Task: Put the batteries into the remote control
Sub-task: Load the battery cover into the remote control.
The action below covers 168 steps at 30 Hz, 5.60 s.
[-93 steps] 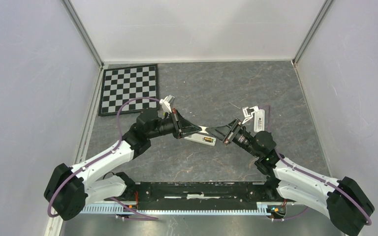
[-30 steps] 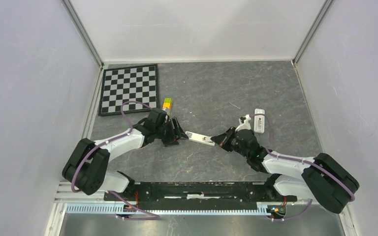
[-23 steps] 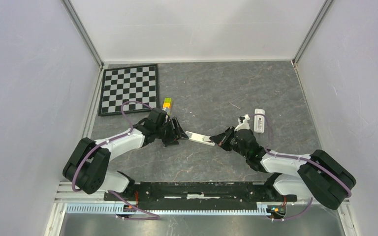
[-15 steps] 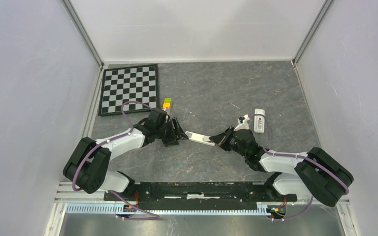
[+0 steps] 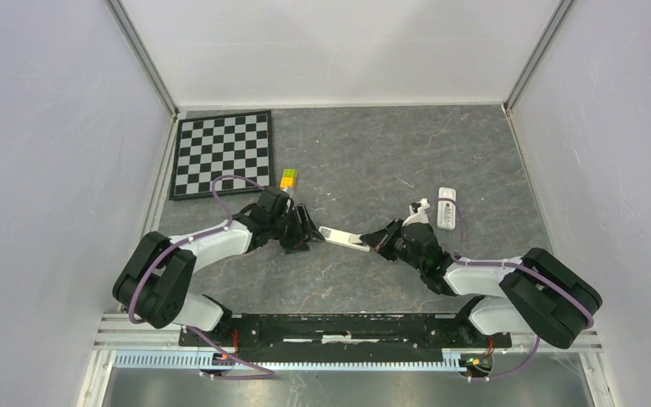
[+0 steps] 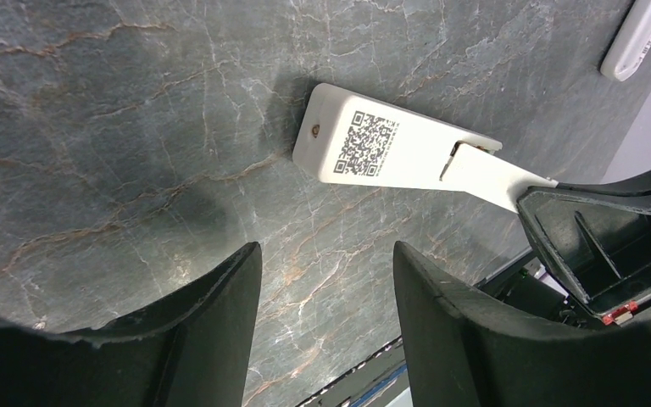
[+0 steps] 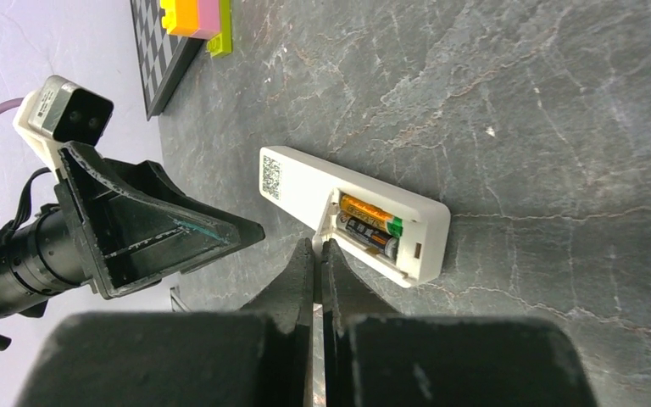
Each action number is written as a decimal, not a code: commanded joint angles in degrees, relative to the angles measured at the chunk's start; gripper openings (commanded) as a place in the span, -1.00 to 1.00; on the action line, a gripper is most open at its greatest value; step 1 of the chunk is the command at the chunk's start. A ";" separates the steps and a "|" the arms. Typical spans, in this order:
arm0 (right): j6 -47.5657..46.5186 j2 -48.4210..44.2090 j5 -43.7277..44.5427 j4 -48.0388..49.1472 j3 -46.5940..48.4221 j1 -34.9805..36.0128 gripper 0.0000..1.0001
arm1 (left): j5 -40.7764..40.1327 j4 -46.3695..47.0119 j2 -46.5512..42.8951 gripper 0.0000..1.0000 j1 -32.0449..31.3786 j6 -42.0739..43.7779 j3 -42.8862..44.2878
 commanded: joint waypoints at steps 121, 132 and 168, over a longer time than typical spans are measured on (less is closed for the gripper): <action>-9.43 2.71 13.09 -31.65 10.56 13.98 -0.22 | -1.75 9.70 11.67 -0.01 -4.77 4.03 -2.47; -13.78 -2.12 12.81 -34.52 11.70 11.46 0.02 | -9.86 0.97 6.49 0.37 -4.77 6.45 -1.60; -10.72 -11.41 -2.59 -38.50 6.15 9.02 -0.60 | -1.80 3.70 7.88 0.22 -4.77 13.77 3.52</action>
